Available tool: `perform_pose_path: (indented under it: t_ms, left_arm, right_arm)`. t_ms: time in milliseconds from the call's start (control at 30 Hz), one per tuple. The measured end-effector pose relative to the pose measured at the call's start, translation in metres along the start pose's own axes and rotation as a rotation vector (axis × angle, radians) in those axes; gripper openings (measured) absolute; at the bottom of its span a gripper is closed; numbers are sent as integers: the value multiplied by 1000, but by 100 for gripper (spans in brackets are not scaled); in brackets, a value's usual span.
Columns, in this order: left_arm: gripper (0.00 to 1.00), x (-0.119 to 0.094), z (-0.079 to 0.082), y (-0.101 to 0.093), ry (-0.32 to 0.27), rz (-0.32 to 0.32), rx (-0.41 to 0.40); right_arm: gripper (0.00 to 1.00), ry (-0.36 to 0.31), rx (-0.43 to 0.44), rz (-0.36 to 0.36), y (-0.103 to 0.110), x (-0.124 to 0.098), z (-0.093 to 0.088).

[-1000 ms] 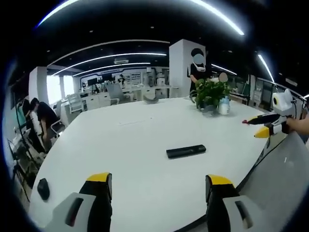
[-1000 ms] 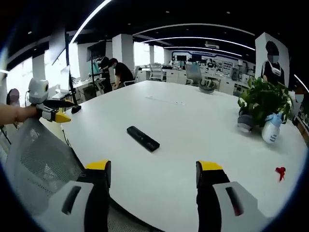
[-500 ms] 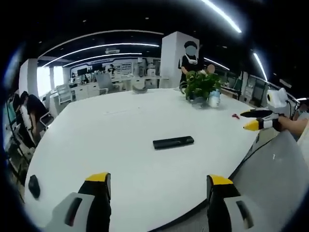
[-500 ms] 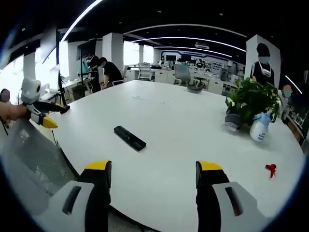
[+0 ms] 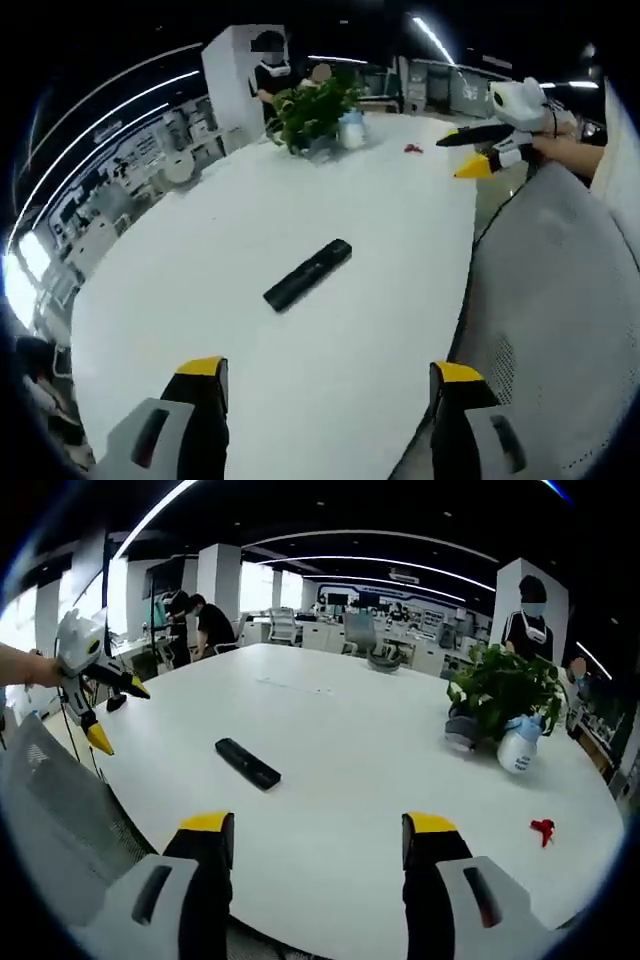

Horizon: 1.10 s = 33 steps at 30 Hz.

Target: Press the specified remote control buttons in sequence, fully releasing each button before pressing the next.

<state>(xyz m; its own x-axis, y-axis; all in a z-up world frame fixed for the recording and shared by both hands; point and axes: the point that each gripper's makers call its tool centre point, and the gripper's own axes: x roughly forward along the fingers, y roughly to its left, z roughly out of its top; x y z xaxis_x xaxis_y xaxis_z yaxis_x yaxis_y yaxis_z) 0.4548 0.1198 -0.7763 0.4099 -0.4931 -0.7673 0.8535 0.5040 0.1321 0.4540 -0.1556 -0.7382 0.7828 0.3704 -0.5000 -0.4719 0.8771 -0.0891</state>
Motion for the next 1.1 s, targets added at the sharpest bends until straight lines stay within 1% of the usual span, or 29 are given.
perform_pose_path:
  t_ms: [100, 167, 233, 300, 433, 467, 533, 733, 900, 1000, 1100]
  left_arm:
    - [84, 22, 7, 9, 32, -56, 78]
    - [84, 30, 7, 11, 55, -88, 104]
    - [84, 41, 6, 14, 84, -111, 149]
    - [84, 48, 5, 17, 107, -124, 176]
    - [84, 59, 5, 20, 124, -154, 200]
    - [84, 63, 3, 23, 148, -167, 225]
    - [84, 67, 5, 27, 156, -177, 227]
    - [84, 85, 16, 35, 175, -223, 253]
    - [84, 97, 26, 37, 197, -257, 316]
    - [82, 103, 28, 38, 206, -277, 345]
    - [80, 110, 28, 41, 232, -291, 365]
  right_arm:
    - [69, 1, 14, -1, -2, 0, -1]
    - [69, 10, 7, -6, -3, 1, -2]
    - [68, 22, -6, -7, -3, 1, -5]
    - [67, 29, -8, -2, -3, 2, -6]
    - [66, 34, 1, 2, -3, 2, -8]
    - [66, 36, 2, 1, -3, 2, -8]
    - [65, 42, 4, -1, -4, 2, -10]
    - [64, 52, 4, -5, -5, 1, -12]
    - [62, 63, 8, -19, -8, 1, -14]
    - [60, 54, 29, 5, -5, 3, -12]
    - [58, 72, 8, 12, -2, 4, -15]
